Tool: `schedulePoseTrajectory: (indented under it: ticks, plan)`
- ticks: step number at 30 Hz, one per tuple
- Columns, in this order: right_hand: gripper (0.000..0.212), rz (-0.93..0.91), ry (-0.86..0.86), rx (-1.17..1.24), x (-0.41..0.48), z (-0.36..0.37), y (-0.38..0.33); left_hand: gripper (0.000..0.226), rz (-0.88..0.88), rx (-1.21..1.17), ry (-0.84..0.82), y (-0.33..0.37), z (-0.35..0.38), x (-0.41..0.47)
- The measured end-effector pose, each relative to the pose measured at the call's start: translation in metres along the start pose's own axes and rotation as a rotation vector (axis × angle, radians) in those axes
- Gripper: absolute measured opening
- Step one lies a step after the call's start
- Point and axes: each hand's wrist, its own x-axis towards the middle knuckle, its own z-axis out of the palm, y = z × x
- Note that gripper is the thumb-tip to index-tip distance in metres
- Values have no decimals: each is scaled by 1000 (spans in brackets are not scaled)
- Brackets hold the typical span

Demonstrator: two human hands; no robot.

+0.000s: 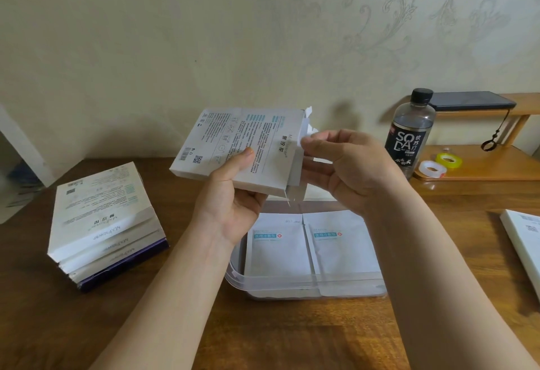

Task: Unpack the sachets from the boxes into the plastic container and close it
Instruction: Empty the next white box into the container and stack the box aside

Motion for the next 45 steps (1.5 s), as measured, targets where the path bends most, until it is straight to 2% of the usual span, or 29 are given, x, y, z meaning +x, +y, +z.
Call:
schedulePoseTrajectory:
  ticks: [4,13,16,17,19,23,26,29,31,33,35,38,41,45]
  plan:
    - [30,-31,89,-19,1,4,4,38,-10,23,-6,0,1,0]
    - [33,0,94,52,11,1,7,28,-77,-41,90,1,1,2]
    - [65,-6,97,71,11,1,7,32,-76,-75,122,3,2,2]
    - [70,-12,97,81,11,1,8,34,-76,-81,130,4,1,2]
    - [67,-21,79,101,10,2,8,41,-80,-89,138,6,0,3]
    - [32,-70,47,104,10,-5,4,46,-84,-121,142,11,-4,5]
    - [38,-68,-2,87,7,-8,-2,43,-85,-138,141,18,-8,6]
    - [57,-34,-89,108,5,-13,-4,32,-115,-132,139,22,-8,7]
    - [74,-111,-79,-3,5,-19,-3,26,-137,-132,138,23,-7,6]
    - [85,-322,-30,-328,5,-21,-1,20,-177,-116,129,23,-5,6]
    - [77,-548,15,-626,6,-21,1,17,-222,-98,131,22,-3,6]
    - [53,-711,65,-867,6,-23,-1,18,-243,-83,138,21,-2,7]
    - [43,-648,65,-795,6,-26,-4,20,-234,-73,157,24,-4,8]
    - [41,-550,72,-508,8,-29,-4,24,-188,-120,178,30,-10,9]
